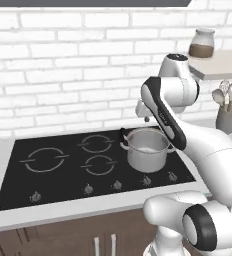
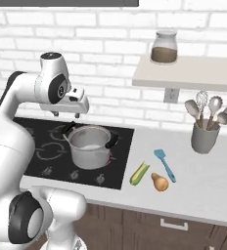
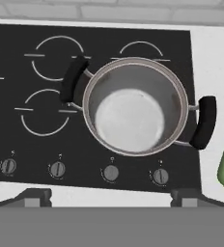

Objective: Put the corn and squash in the pot. Retrieve the spatula and lightly stir the vegetables in the pot.

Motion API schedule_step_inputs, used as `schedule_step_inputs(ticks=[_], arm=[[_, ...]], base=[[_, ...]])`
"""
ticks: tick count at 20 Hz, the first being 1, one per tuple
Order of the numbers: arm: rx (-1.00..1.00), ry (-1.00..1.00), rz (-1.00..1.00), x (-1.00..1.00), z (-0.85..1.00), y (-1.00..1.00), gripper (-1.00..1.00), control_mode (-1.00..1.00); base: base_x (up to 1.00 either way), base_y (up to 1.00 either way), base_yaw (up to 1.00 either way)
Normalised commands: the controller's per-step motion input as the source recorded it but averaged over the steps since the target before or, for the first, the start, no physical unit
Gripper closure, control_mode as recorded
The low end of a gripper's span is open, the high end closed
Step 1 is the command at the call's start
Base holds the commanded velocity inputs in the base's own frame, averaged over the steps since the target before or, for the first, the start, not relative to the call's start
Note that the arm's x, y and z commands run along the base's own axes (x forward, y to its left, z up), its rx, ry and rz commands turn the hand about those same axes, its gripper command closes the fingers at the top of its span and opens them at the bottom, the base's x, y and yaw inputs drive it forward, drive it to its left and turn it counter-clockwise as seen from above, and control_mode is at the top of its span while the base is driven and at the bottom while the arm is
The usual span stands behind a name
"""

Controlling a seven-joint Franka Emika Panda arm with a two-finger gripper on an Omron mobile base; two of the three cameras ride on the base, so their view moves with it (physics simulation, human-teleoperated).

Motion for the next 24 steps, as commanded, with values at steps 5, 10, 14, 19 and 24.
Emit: schedule_step_inputs(ticks=[5,10,14,19,24], arm=[[0.0,0.0,0.0,0.0,0.0,0.0,-1.0,1.0],[0.0,0.0,0.0,0.0,0.0,0.0,-1.0,1.0],[0.0,0.0,0.0,0.0,0.0,0.0,-1.0,1.0],[0.0,0.14,-0.01,0.01,-0.57,-0.56,-1.0,-1.0],[0.0,0.22,-0.13,0.04,-1.0,-0.95,-1.0,-1.0]], base=[[0.0,-0.63,0.0],[0.0,-0.43,0.0],[-0.01,-0.09,0.0],[0.0,-0.05,0.0],[0.0,0.0,0.0]])
